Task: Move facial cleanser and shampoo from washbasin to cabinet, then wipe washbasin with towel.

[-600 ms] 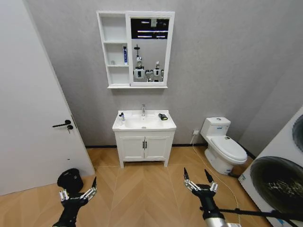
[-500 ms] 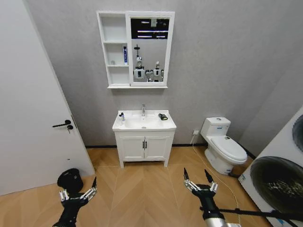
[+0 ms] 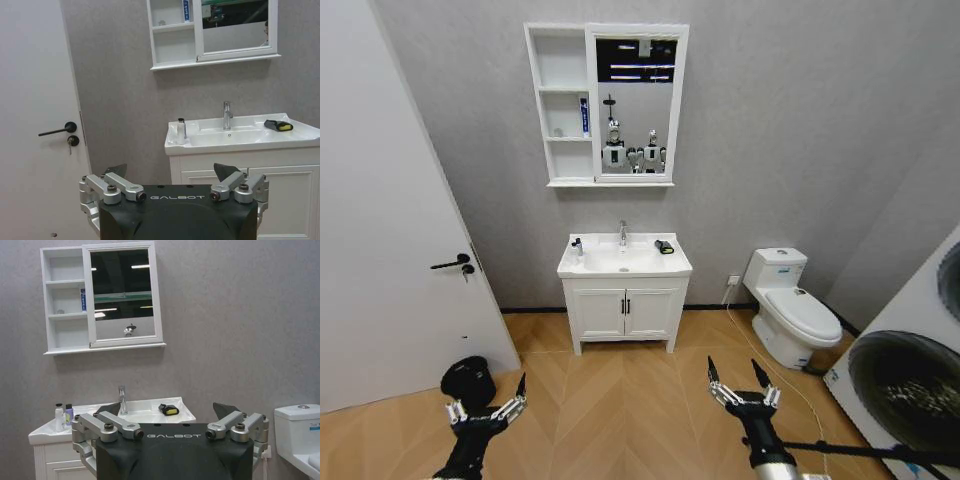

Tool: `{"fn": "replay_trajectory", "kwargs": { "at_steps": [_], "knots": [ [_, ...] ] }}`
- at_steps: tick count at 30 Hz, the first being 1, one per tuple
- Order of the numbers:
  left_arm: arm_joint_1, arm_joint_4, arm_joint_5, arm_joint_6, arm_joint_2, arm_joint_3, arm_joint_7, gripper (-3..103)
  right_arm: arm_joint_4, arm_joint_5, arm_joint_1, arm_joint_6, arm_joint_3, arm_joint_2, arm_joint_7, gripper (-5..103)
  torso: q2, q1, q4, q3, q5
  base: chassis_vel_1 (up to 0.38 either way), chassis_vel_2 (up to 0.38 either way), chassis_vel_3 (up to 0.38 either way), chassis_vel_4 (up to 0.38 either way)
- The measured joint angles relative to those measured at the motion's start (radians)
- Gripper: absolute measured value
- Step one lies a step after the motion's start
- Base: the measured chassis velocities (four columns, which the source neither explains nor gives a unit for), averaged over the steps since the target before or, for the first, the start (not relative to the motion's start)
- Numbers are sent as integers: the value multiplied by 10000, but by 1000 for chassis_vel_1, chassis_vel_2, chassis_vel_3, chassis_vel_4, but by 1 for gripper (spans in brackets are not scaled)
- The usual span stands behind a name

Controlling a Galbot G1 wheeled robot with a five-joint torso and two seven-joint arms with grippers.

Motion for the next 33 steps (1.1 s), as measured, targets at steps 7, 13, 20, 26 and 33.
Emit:
{"fn": "replay_trajectory", "kwargs": {
  "at_steps": [7,13,20,26,33],
  "knots": [
    [-98,29,-66,6,75,13,-1,97,48,-11,-27,14,70,5,-39,100,1,-1,0,-1,0,0,0,0,0],
    [-236,160,-161,31,166,6,-8,97,58,-31,-107,102,121,16,-70,100,1,-3,0,-2,0,-41,31,43,-36],
    [-277,201,-166,34,243,20,-9,93,121,-82,-146,148,150,52,-86,100,1,-2,0,-1,2,-163,146,155,-156],
    [-269,189,-222,38,262,-30,-10,97,20,-216,-164,181,40,100,-97,100,-1,1,1,1,6,-238,242,240,-247],
    [-284,246,-216,38,260,-4,-13,96,16,-233,-188,190,70,24,-91,100,1,-2,0,-1,3,-299,296,295,-315]
  ]
}}
